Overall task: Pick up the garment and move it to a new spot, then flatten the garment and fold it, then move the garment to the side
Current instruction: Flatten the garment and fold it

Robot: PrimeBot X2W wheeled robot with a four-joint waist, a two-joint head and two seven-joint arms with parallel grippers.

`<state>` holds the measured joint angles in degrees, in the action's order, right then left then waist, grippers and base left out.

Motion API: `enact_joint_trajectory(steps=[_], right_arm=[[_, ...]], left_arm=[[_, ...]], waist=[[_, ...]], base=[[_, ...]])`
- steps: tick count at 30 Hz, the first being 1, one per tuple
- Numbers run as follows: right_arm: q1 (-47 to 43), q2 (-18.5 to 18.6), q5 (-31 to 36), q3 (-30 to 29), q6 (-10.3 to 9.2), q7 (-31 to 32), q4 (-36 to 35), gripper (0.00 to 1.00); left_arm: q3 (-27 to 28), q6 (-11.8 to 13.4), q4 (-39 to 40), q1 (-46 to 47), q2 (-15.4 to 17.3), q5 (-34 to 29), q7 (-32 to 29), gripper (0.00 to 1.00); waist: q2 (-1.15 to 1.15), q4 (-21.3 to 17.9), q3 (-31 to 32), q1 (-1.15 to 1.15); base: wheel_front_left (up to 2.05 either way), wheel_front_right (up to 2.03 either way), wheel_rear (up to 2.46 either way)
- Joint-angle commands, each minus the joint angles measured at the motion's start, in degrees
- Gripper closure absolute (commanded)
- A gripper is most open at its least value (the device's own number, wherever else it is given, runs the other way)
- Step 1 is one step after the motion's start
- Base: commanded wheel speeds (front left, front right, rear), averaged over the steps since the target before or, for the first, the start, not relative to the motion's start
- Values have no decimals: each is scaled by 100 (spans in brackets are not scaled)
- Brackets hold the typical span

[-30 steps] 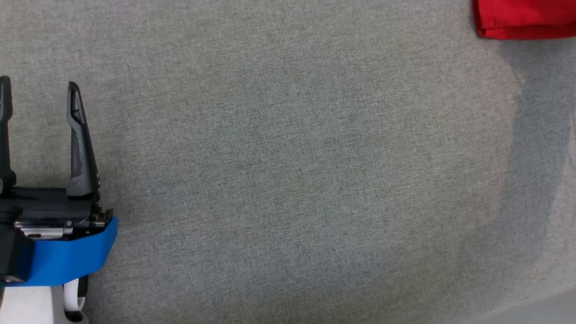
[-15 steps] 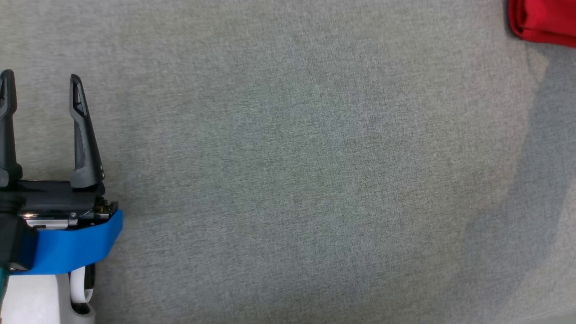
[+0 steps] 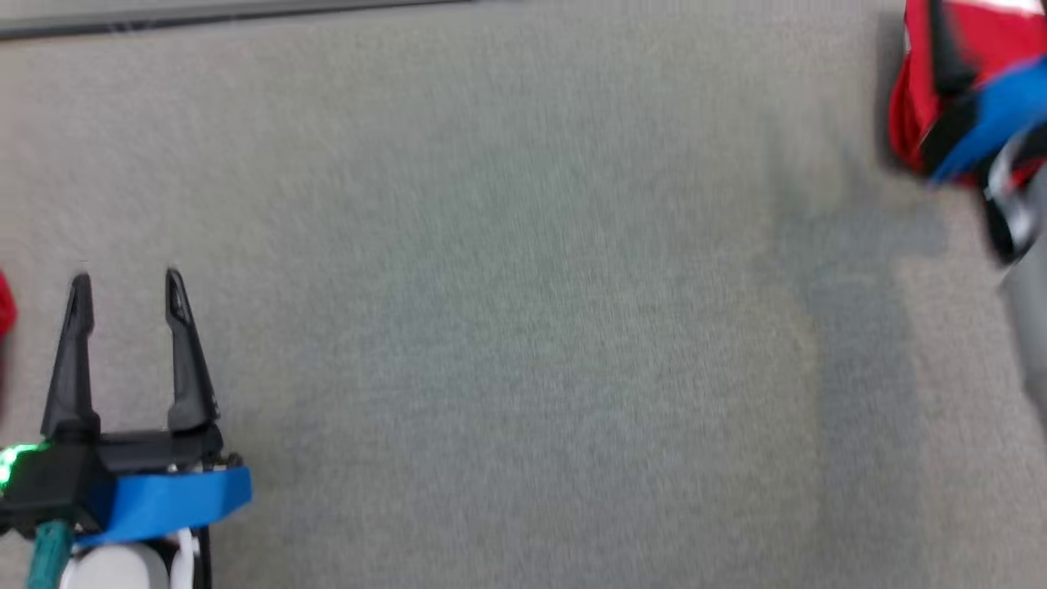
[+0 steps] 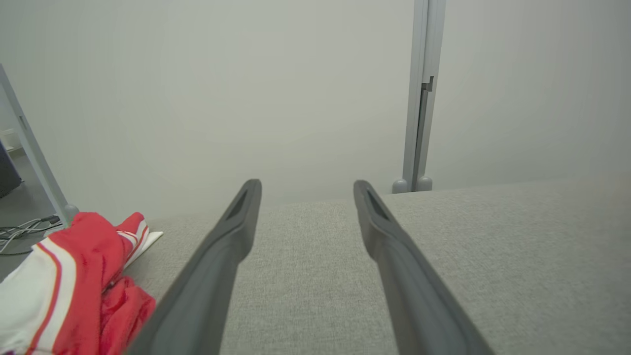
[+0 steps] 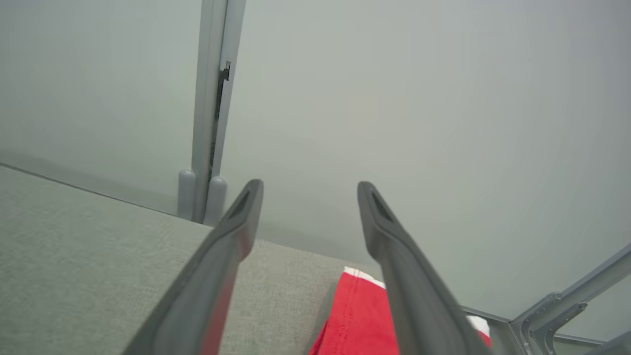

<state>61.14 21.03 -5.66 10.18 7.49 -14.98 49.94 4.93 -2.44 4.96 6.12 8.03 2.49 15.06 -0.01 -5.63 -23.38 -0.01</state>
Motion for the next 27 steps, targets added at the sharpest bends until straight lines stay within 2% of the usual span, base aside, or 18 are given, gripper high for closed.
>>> enact_joint_trajectory(steps=[1, 5, 11, 19, 27], right_arm=[[-339, -98, -1, -68, 1, -28, -253, 0], [-1349, -550, -94, -102, 1, -27, -1113, 0], [-2759, -976, -316, -159, 1, -25, -2035, 0], [-4339, -1337, -359, -336, 1, -26, -2785, 0], [-5385, -1604, -168, -823, 2, -26, -3189, 0]], left_arm=[[26, 22, -51, -97, -58, 22, 14, 0], [81, 31, -259, -392, -165, 44, 13, 0], [101, 13, -546, -687, -276, 67, 15, 0], [105, -40, -943, -889, -370, 76, 14, 0], [90, -76, -1280, -1088, -411, 32, 14, 0]], waist=[[1, -79, 240, 1], [1, -9, 648, 1], [1, 133, 1153, 1], [1, 282, 1564, 1], [1, 352, 1922, 1]], base=[[0, 0, 0], [0, 0, 0], [0, 0, 0], [0, 0, 0], [0, 0, 0]])
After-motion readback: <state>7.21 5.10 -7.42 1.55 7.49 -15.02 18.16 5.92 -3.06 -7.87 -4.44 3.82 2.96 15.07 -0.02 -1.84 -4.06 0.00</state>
